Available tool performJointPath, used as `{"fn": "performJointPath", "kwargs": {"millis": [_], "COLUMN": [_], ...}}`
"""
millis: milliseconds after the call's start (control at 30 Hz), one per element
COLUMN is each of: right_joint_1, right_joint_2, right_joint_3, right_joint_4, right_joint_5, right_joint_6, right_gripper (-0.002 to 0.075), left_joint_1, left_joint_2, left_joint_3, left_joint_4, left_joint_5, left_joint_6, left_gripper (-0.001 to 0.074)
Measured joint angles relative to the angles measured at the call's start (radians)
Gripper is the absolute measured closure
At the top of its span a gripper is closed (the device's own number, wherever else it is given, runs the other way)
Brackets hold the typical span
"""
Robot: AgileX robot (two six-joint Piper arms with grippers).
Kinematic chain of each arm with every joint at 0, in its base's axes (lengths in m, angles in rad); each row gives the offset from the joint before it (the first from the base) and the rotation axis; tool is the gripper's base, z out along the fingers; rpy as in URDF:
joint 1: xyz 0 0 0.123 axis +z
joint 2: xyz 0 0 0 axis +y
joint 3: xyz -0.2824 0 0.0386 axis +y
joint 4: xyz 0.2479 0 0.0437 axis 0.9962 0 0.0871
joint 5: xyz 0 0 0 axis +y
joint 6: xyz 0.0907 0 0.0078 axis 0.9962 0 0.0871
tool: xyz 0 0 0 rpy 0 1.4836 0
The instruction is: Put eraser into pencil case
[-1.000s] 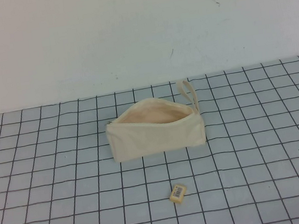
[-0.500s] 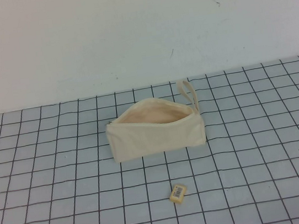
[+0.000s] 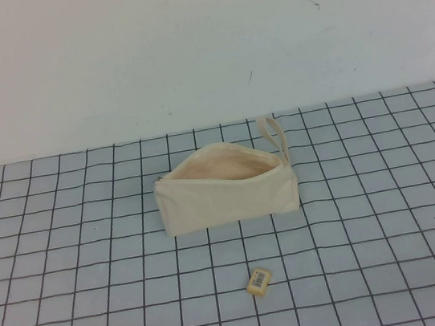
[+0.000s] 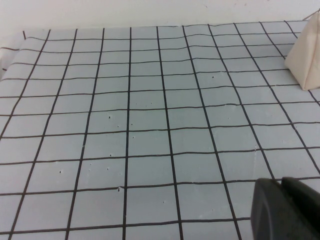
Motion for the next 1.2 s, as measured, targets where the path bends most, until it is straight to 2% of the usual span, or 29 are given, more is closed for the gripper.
{"fn": "performJointPath", "kwargs": {"millis": [167, 300, 433, 533, 667, 800, 933, 1067, 1200], "right_joint_1": [0.0, 0.0, 0.0, 0.0, 0.0, 0.0, 0.0, 0.0, 0.0], "right_joint_2": [0.0, -0.002, -0.002, -0.002, 0.02, 0.142, 0.323, 0.495, 0.663], "right_joint_3": [0.0, 0.0, -0.006, -0.134, -0.349, -0.567, -0.689, -0.726, -0.727], "right_joint_4": [0.0, 0.019, 0.058, 0.061, 0.059, 0.059, 0.059, 0.073, 0.1], "right_joint_5": [-0.26, -0.324, -0.311, -0.098, 0.275, 0.6, 0.886, 1.067, 1.131], "right_joint_6": [0.032, 0.076, 0.108, 0.108, 0.109, 0.096, 0.027, -0.013, -0.112], "right_gripper": [0.0726, 0.0726, 0.0726, 0.0726, 0.0726, 0.0726, 0.0726, 0.0726, 0.0726], "left_joint_1": [0.0, 0.0, 0.0, 0.0, 0.0, 0.0, 0.0, 0.0, 0.0], "left_joint_2": [0.0, 0.0, 0.0, 0.0, 0.0, 0.0, 0.0, 0.0, 0.0], "left_joint_3": [0.0, 0.0, 0.0, 0.0, 0.0, 0.0, 0.0, 0.0, 0.0], "left_joint_4": [0.0, 0.0, 0.0, 0.0, 0.0, 0.0, 0.0, 0.0, 0.0], "left_joint_5": [0.0, 0.0, 0.0, 0.0, 0.0, 0.0, 0.0, 0.0, 0.0], "left_joint_6": [0.0, 0.0, 0.0, 0.0, 0.0, 0.0, 0.0, 0.0, 0.0], "left_gripper": [0.0738, 0.0738, 0.0738, 0.0738, 0.0738, 0.0738, 0.0738, 0.0737, 0.0738]}}
